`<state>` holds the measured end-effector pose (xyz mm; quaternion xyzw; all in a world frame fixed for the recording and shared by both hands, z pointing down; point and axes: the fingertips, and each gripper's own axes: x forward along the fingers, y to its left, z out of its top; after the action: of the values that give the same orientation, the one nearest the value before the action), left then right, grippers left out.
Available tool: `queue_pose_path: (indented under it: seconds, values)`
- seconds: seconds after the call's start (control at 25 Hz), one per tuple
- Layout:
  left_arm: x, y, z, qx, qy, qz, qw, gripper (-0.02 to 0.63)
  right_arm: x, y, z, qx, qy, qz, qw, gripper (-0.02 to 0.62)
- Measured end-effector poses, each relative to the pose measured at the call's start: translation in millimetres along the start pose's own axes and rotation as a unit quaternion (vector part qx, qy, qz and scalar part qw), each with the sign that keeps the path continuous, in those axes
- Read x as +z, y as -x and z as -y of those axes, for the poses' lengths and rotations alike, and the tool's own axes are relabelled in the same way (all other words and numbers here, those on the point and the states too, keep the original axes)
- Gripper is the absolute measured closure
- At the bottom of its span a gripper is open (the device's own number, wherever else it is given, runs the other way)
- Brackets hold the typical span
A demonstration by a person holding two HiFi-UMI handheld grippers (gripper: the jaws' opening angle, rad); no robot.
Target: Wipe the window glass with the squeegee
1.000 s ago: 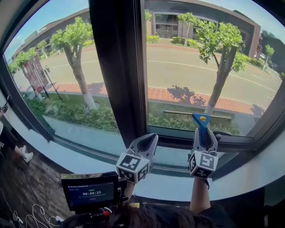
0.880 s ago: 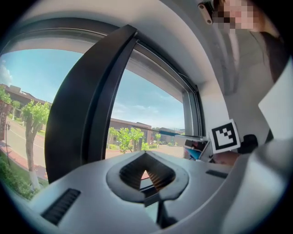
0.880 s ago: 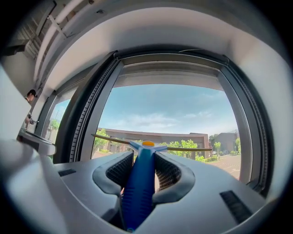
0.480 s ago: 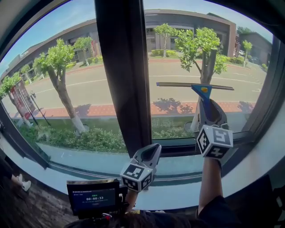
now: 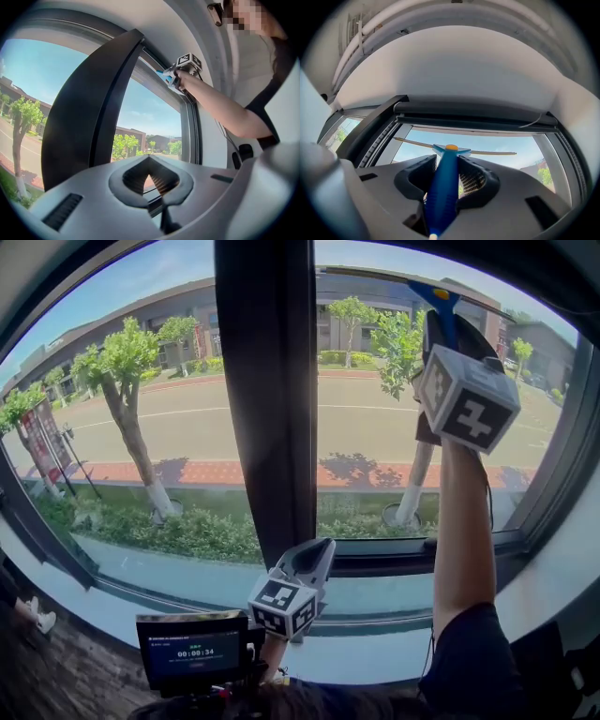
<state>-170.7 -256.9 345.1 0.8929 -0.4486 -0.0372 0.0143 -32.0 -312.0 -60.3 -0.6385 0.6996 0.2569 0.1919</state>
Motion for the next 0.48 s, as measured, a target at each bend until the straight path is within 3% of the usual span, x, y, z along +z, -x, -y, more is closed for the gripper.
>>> queue_pose_path:
  seconds: [0.28,0.48]
  values:
    - [2,-3,-3,0.009,0.001,0.004,1.0,0.604,27,-43,9,-0.023,0.009,0.001,1.0,0.454]
    - [7,-3,-9,0.018,-0.003,0.009,0.9998,0.604,35,-59,1,-0.008,0.003,0.009,1.0,0.454]
